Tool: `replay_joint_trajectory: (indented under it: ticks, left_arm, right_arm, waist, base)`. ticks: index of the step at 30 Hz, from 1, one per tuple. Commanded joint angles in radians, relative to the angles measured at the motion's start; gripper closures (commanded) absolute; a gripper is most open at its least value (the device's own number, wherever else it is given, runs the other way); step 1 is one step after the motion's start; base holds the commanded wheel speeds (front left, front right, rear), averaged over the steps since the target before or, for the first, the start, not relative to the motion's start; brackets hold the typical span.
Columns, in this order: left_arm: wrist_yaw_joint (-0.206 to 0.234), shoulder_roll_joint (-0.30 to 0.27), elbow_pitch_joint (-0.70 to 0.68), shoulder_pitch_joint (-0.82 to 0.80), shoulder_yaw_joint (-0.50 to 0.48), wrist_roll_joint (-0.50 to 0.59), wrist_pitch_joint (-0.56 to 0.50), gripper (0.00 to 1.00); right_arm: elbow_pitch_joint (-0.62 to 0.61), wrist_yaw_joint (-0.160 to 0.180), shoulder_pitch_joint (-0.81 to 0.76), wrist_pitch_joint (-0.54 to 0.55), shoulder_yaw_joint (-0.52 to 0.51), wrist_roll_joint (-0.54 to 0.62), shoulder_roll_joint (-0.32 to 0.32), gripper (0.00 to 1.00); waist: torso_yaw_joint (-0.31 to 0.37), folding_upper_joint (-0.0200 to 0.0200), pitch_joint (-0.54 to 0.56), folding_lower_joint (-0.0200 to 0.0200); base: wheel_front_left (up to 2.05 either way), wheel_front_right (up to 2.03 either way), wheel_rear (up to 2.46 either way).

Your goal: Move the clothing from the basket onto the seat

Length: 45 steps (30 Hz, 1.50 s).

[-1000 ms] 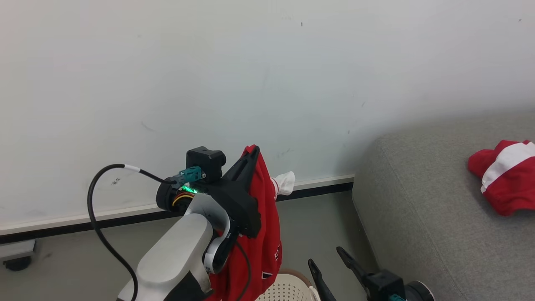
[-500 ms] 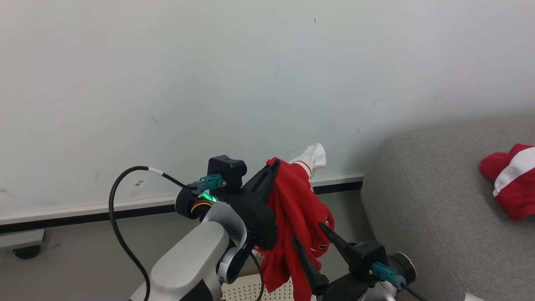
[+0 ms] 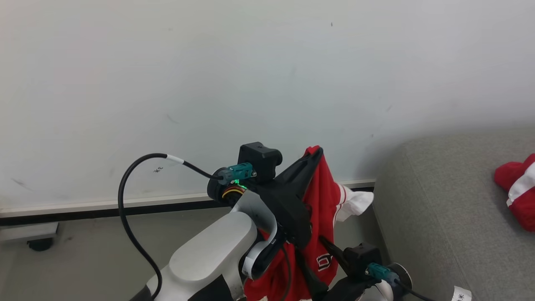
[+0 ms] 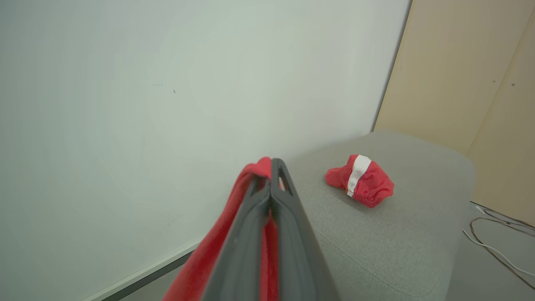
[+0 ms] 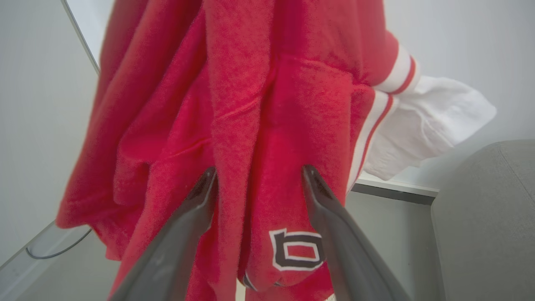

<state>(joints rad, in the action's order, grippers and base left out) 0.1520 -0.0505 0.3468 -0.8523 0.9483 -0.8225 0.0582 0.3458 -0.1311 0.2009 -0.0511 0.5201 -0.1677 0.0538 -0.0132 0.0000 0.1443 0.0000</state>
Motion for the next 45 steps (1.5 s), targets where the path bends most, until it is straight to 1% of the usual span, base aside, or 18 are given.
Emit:
replay_joint_trajectory:
  ticks: [1,6,11,12,13,14,15,17,18,19,20,21,23,25,30,33,41,45]
  left_arm:
    - [0.008,0.0,-0.02,-0.019,0.012,-0.017,0.003,1.0]
    - [0.025,0.0,-0.057,-0.038,0.047,-0.048,0.007,1.0]
    - [0.038,0.0,-0.077,-0.041,0.073,-0.075,0.008,1.0]
    - [0.041,0.0,-0.078,-0.042,0.078,-0.078,0.01,1.0]
    - [0.041,0.0,-0.078,-0.043,0.082,-0.081,0.011,1.0]
    - [0.043,0.001,-0.076,-0.043,0.083,-0.085,0.014,1.0]
    - [0.044,0.0,-0.07,-0.043,0.084,-0.085,0.013,1.0]
    - [0.048,-0.002,-0.053,-0.042,0.083,-0.083,0.016,1.0]
    - [0.051,-0.007,-0.046,-0.044,0.083,-0.076,0.02,0.93]
    - [0.051,-0.012,-0.039,-0.044,0.084,-0.071,0.026,0.53]
    - [0.05,-0.015,-0.033,-0.044,0.085,-0.065,0.031,0.05]
    - [0.055,-0.02,-0.024,-0.045,0.086,-0.057,0.038,0.0]
    - [0.06,-0.027,-0.011,-0.044,0.09,-0.05,0.04,0.0]
    - [0.053,-0.033,0.005,-0.026,0.098,-0.046,0.05,0.0]
    - [-0.003,-0.067,0.042,0.032,0.133,-0.042,0.085,0.0]
    - [-0.026,-0.088,0.057,0.069,0.148,-0.043,0.106,0.0]
    - [-0.018,-0.159,0.046,0.195,0.136,-0.054,0.175,0.0]
    - [0.01,-0.188,0.02,0.242,0.109,-0.059,0.191,0.0]
  right_arm:
    - [0.015,0.001,0.018,-0.013,0.008,-0.02,-0.005,0.0]
    - [0.046,0.001,0.042,-0.038,0.035,-0.083,-0.005,0.0]
    - [0.073,0.001,0.061,-0.048,0.041,-0.106,-0.005,0.0]
    - [0.079,0.001,0.065,-0.049,0.038,-0.106,-0.005,0.11]
    - [0.083,0.001,0.07,-0.051,0.035,-0.103,-0.005,0.51]
    - [0.086,0.001,0.075,-0.052,0.032,-0.099,-0.005,0.72]
    - [0.09,0.001,0.077,-0.052,0.031,-0.095,-0.005,1.0]
    - [0.099,0.001,0.077,-0.05,0.03,-0.091,-0.005,1.0]
    - [0.102,0.001,0.075,-0.05,0.028,-0.087,-0.005,1.0]
    - [0.104,0.001,0.073,-0.049,0.027,-0.084,-0.005,1.0]
    - [0.105,0.001,0.072,-0.047,0.025,-0.083,-0.005,1.0]
    - [0.104,0.001,0.073,-0.045,0.022,-0.082,-0.005,1.0]
    - [0.104,0.001,0.073,-0.042,0.022,-0.079,-0.005,1.0]
    - [0.102,0.001,0.068,-0.042,0.016,-0.077,-0.005,1.0]
    - [0.092,0.001,0.03,-0.03,-0.024,-0.038,-0.006,1.0]
    - [0.077,0.001,0.001,-0.015,-0.052,-0.005,0.0,1.0]
    - [-0.027,0.001,-0.082,0.03,-0.135,0.058,0.038,1.0]
    - [-0.092,0.001,-0.115,0.054,-0.161,0.078,0.045,1.0]
  waist:
    - [-0.008,0.0,0.003,0.0]
    - [-0.017,0.0,0.007,0.0]
    - [-0.02,0.0,0.011,0.0]
    - [-0.02,0.0,0.012,0.0]
    - [-0.02,0.0,0.012,0.0]
    - [-0.018,0.0,0.013,0.0]
    - [-0.017,0.0,0.013,0.0]
    - [-0.012,0.0,0.014,0.0]
    - [-0.01,0.0,0.014,0.0]
    - [-0.007,0.0,0.013,0.0]
    - [-0.005,0.0,0.013,0.0]
    - [-0.002,0.0,0.012,0.0]
    - [0.001,0.0,0.011,0.0]
    - [0.009,0.0,0.009,0.0]
    - [0.042,0.0,0.003,0.0]
    - [0.07,0.0,0.0,0.0]
    - [0.189,0.0,-0.023,0.0]
    - [0.264,0.0,-0.045,0.0]
  base:
    - [0.0,0.0,0.0]
    - [0.0,0.0,0.0]
    - [0.0,0.0,0.0]
    - [0.0,0.0,0.0]
    - [0.0,0.0,0.0]
    - [0.0,0.0,0.0]
    - [0.0,0.0,0.0]
    - [0.0,0.0,0.0]
    - [0.0,0.0,0.0]
    - [0.0,0.0,0.0]
    - [0.0,0.0,0.0]
    - [0.0,0.0,0.0]
    - [0.0,0.0,0.0]
    - [0.0,0.0,0.0]
    - [0.0,0.0,0.0]
    - [0.0,0.0,0.0]
    - [0.0,0.0,0.0]
    - [0.0,0.0,0.0]
